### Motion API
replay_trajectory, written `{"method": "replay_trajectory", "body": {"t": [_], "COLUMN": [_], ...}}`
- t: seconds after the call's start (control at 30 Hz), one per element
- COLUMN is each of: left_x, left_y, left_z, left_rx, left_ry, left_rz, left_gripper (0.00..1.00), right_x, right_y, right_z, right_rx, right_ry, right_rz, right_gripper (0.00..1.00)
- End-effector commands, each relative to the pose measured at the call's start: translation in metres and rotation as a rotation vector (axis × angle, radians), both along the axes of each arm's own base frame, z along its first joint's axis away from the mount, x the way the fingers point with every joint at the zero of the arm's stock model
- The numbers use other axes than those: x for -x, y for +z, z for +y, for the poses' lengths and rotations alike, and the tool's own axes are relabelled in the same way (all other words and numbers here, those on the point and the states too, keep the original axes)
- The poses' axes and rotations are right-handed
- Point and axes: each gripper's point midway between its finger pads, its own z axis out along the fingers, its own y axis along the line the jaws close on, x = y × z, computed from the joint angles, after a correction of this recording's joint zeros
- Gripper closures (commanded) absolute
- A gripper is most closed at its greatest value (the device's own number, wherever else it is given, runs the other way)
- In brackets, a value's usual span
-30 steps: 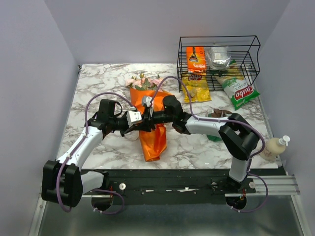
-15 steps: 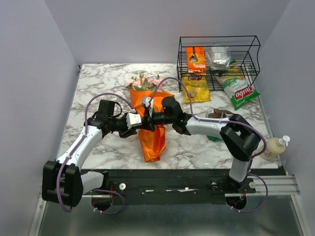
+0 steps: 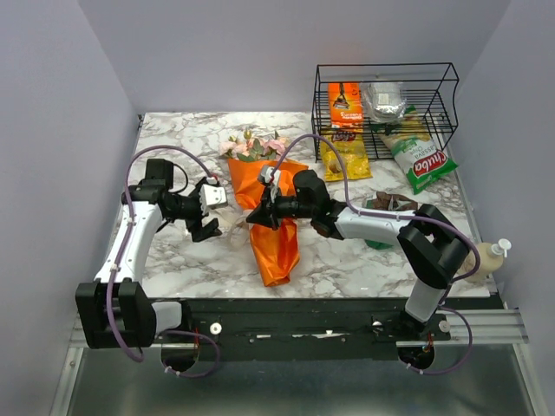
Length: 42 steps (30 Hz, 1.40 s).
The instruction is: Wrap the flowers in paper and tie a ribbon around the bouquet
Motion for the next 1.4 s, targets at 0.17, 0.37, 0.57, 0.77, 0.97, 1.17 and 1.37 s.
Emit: {"method": "replay_trajectory", "body": {"t": [0.17, 0.37, 0.57, 0.77, 0.97, 1.17, 1.37], "left_x": [-0.087, -0.123, -0.119, -0.103, -0.092, -0.084, -0.081], "left_y": [-0.066, -0.094, -0.135, -0.154, -0.15, -0.141, -0.129], "left_z": [0.071, 0.081, 0.084, 0.074, 0.081, 0.096, 0.11], "left_rx": [-0.26, -0.344, -0.472, -0.475, -0.487, -0.526, -0.528], "left_ry": [0.301, 0.274, 0.177, 0.177, 0.265, 0.338, 0.385], "left_rz": [-0.057, 0.032, 0.074, 0.159, 0.155, 0.083, 0.038], "left_gripper": [0.17, 0.12, 0.14, 0.62, 1.0, 1.0, 1.0], "right_x": [0.004, 0.006, 0.003, -0.003, -0.023, -0.041, -0.063], "right_y": [0.018, 0.019, 0.024, 0.052, 0.071, 0.065, 0.051], "right_z": [0.003, 0.001, 0.001, 0.0, -0.008, -0.024, -0.066], "right_rx": [-0.064, -0.067, -0.066, -0.098, -0.059, -0.035, -0.078], "right_ry": [0.012, 0.011, -0.004, -0.043, -0.186, -0.319, -0.455], "right_rz": [0.006, 0.007, 0.005, -0.014, 0.023, 0.178, 0.372], "right_gripper": [1.0, 1.0, 1.0, 1.0, 1.0, 1.0, 1.0]}}
